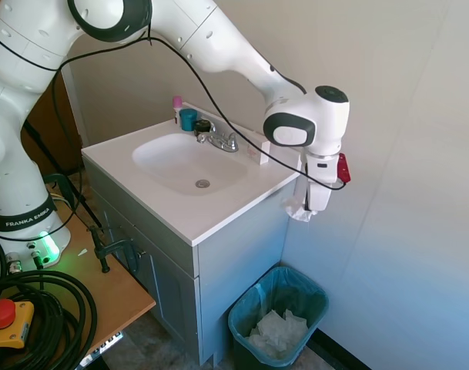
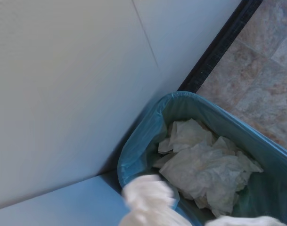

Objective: Throw the tissue in the trash bin

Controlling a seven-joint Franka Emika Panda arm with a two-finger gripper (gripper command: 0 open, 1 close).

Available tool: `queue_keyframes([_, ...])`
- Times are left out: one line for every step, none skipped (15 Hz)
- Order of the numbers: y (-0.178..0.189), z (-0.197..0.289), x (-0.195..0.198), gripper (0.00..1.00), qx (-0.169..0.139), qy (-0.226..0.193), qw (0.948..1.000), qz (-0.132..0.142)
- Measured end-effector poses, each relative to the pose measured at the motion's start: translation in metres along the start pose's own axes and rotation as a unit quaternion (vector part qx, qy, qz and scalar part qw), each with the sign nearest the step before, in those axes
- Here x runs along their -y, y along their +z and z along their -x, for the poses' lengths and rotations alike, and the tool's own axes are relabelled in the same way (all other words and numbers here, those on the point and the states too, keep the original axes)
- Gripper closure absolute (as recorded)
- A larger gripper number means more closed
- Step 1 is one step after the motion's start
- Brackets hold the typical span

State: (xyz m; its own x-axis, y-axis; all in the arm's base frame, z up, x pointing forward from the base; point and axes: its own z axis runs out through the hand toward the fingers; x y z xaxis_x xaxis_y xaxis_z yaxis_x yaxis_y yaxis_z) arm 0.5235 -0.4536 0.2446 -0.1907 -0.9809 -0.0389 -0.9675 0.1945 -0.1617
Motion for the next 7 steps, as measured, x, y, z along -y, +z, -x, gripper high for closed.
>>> queue_keyframes([0.0, 0.001, 0.0, 0.0, 0.0, -0.001, 1.0, 0.001])
queue_keyframes([0.001, 0.002, 0.0, 0.0, 0.001, -0.001, 1.0, 0.001])
queue_keyframes([-0.001, 0.001, 0.0, 0.0, 0.0, 0.0, 1.0, 0.0])
queue_keyframes([-0.006, 0.0, 0.0, 0.0, -0.001, 0.0, 1.0, -0.004])
queue_keyframes([-0.015, -0.002, -0.001, 0.0, -0.003, 0.001, 1.0, -0.009])
queue_keyframes([-0.029, -0.004, -0.003, 0.0, -0.006, 0.002, 0.9998, -0.016])
queue_keyframes([-0.047, -0.007, -0.007, 0.0, -0.009, 0.002, 0.9997, -0.024])
